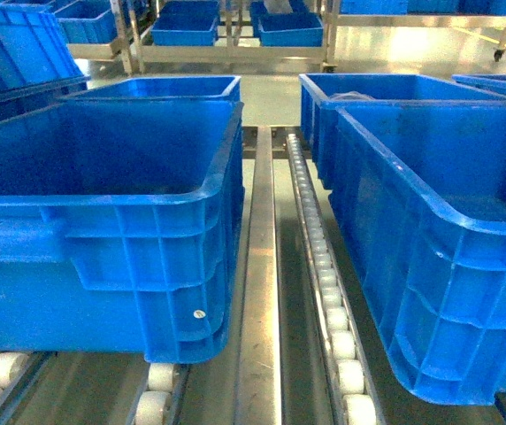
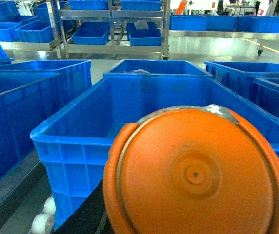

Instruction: Sort blue parts and orange caps into right shelf containers

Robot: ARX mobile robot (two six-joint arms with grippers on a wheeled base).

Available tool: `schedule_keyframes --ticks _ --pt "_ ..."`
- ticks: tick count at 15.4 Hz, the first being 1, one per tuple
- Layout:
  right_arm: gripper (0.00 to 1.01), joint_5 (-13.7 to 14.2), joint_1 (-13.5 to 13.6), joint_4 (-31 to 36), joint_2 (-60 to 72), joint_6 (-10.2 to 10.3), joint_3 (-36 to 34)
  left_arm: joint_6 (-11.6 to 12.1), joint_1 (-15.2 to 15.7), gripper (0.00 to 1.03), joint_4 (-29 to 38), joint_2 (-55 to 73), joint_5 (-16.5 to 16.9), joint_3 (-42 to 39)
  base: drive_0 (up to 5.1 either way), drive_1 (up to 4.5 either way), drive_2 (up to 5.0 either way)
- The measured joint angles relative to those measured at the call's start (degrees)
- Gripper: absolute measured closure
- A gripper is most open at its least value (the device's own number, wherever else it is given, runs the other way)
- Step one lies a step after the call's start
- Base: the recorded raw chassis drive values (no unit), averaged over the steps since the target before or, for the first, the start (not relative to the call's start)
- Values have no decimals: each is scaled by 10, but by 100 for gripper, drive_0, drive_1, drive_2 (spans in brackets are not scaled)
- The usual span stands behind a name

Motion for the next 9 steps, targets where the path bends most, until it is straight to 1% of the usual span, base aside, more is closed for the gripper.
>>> schedule_keyframes --ticks 9 --pt "57 -2 0 1 0 0 0 0 0 61 0 0 0 0 0 0 0"
